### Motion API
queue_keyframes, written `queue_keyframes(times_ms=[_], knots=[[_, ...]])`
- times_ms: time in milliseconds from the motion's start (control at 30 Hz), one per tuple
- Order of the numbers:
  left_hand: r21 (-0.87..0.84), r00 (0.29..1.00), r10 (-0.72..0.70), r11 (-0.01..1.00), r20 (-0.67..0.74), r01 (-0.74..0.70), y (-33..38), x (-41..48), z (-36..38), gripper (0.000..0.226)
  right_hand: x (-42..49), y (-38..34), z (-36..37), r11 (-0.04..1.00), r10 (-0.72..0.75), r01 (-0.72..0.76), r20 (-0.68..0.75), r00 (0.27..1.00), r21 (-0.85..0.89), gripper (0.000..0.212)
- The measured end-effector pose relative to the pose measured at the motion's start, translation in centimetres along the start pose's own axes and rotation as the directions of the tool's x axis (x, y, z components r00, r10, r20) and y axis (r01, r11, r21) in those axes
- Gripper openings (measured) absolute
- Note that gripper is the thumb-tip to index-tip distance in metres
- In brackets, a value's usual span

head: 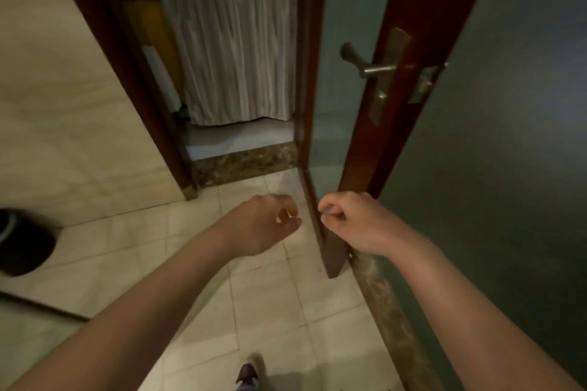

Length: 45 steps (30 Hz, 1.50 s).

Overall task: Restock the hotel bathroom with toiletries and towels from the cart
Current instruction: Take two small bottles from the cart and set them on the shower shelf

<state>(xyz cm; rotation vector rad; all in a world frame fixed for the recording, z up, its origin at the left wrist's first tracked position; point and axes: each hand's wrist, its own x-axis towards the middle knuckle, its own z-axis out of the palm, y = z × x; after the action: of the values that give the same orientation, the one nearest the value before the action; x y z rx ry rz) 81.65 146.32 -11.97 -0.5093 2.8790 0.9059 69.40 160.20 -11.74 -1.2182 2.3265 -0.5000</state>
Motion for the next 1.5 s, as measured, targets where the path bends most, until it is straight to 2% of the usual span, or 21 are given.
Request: queue_keyframes(times_ms=[200, 433, 600, 733, 900, 1000, 1100, 1167, 1333, 1500], knots=[[0.036, 0.999, 0.000, 0.999, -0.045, 0.001, -8.7, 6.2, -8.5, 0.024, 12.9, -4.9, -0.7, 1.000, -0.005, 0.004, 0.037, 0.999, 0.017, 0.023], [0.113, 0.992, 0.070, 0.992, -0.104, -0.059, -14.9, 13.5, -18.8, 0.016, 25.0, -10.0, -4.8, 0.998, -0.032, 0.030, -0.027, 0.999, -0.051, 0.022], [0.021, 0.985, 0.018, 1.000, -0.173, -0.015, -18.2, 18.0, -24.5, 0.016, 32.9, -12.3, -8.4, 0.995, -0.092, 0.089, -0.076, 0.993, -0.041, 0.020], [-0.109, 0.953, -0.120, 0.990, -0.277, 0.093, -21.4, 22.1, -28.8, 0.019, 39.4, -13.4, -10.7, 0.988, -0.150, 0.152, -0.118, 0.982, 0.012, 0.025], [-0.023, 0.964, -0.049, 0.999, -0.262, 0.044, -24.4, 28.1, -34.5, 0.022, 49.7, -14.3, -14.0, 0.971, -0.221, 0.232, -0.157, 0.963, 0.058, 0.022], [-0.023, 0.940, -0.140, 0.990, -0.312, 0.140, -25.7, 32.5, -38.2, 0.022, 55.3, -14.3, -16.3, 0.963, -0.228, 0.247, -0.164, 0.960, 0.104, 0.016], [-0.095, 0.935, -0.158, 0.986, -0.317, 0.134, -27.0, 36.6, -42.2, 0.020, 60.2, -14.8, -18.9, 0.957, -0.239, 0.257, -0.133, 0.962, 0.133, 0.015], [-0.116, 0.934, -0.157, 0.985, -0.322, 0.126, -28.0, 38.9, -44.9, 0.018, 63.2, -15.5, -20.9, 0.959, -0.236, 0.251, -0.122, 0.964, 0.130, 0.022], [-0.101, 0.922, -0.143, 0.988, -0.360, 0.114, -31.3, 44.4, -49.8, 0.013, 70.3, -16.6, -24.7, 0.955, -0.260, 0.276, -0.143, 0.955, 0.108, 0.018], [-0.139, 0.917, -0.132, 0.987, -0.376, 0.085, -35.8, 49.4, -54.1, 0.013, 77.0, -18.3, -26.8, 0.952, -0.295, 0.304, -0.161, 0.942, 0.030, 0.023]])
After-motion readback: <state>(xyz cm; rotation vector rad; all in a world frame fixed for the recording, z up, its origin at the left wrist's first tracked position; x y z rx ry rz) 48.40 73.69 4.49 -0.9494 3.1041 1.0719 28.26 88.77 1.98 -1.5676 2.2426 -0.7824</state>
